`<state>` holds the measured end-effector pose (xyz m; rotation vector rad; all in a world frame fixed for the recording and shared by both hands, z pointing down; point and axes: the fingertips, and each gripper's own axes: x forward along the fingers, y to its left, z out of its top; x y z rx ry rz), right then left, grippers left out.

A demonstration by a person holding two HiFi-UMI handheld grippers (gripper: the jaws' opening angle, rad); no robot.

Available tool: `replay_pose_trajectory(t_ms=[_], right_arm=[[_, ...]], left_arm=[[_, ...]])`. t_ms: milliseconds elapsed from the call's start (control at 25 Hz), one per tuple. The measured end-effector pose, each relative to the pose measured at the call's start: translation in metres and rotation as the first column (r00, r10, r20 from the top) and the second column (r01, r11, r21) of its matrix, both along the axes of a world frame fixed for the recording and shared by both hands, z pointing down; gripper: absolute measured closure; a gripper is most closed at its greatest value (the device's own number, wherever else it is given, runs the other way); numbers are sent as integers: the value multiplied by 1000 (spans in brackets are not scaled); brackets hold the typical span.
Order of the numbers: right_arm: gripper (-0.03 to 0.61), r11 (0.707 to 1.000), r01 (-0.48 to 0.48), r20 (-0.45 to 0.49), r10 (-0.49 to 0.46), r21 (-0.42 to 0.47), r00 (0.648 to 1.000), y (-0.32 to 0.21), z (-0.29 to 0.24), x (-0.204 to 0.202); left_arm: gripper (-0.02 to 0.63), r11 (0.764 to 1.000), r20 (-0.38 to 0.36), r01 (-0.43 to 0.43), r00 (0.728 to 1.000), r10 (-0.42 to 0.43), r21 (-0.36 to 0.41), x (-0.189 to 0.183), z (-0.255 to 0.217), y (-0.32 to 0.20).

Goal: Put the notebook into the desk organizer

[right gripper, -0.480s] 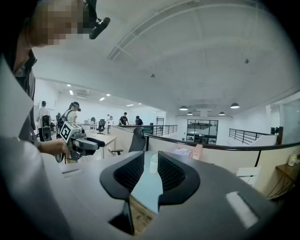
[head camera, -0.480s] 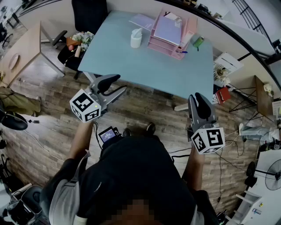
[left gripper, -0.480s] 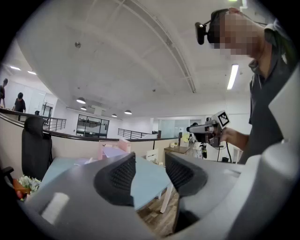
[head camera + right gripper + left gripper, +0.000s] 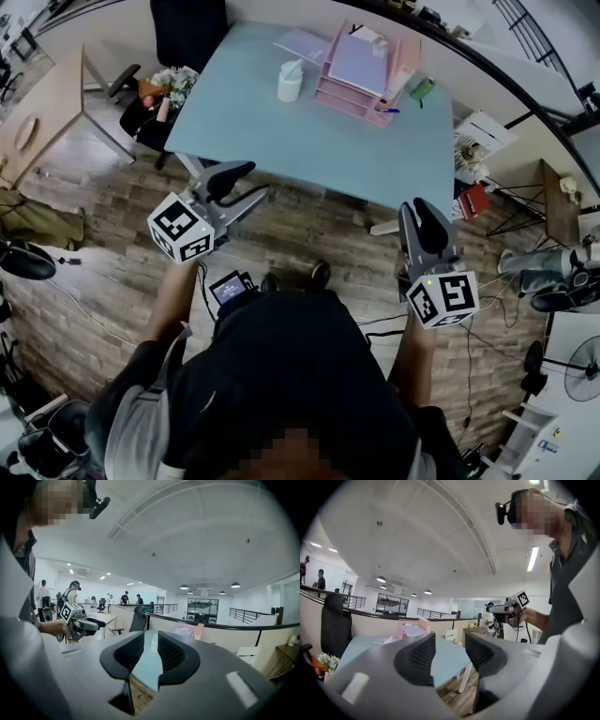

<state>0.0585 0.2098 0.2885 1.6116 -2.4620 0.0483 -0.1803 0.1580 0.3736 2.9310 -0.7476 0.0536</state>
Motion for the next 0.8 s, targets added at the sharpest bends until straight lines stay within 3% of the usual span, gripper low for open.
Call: replay_pose_trajectory(t_ms=[480, 800], right_arm=[[505, 1000, -6, 23, 6, 13, 1000, 10, -6, 0], [505, 999, 33, 48, -33, 11, 998, -12, 1, 13]], left_arm=[[403, 1000, -23, -31, 999, 31, -1, 7, 2, 7], [403, 1000, -5, 10, 1000, -10, -7, 14, 4, 2]])
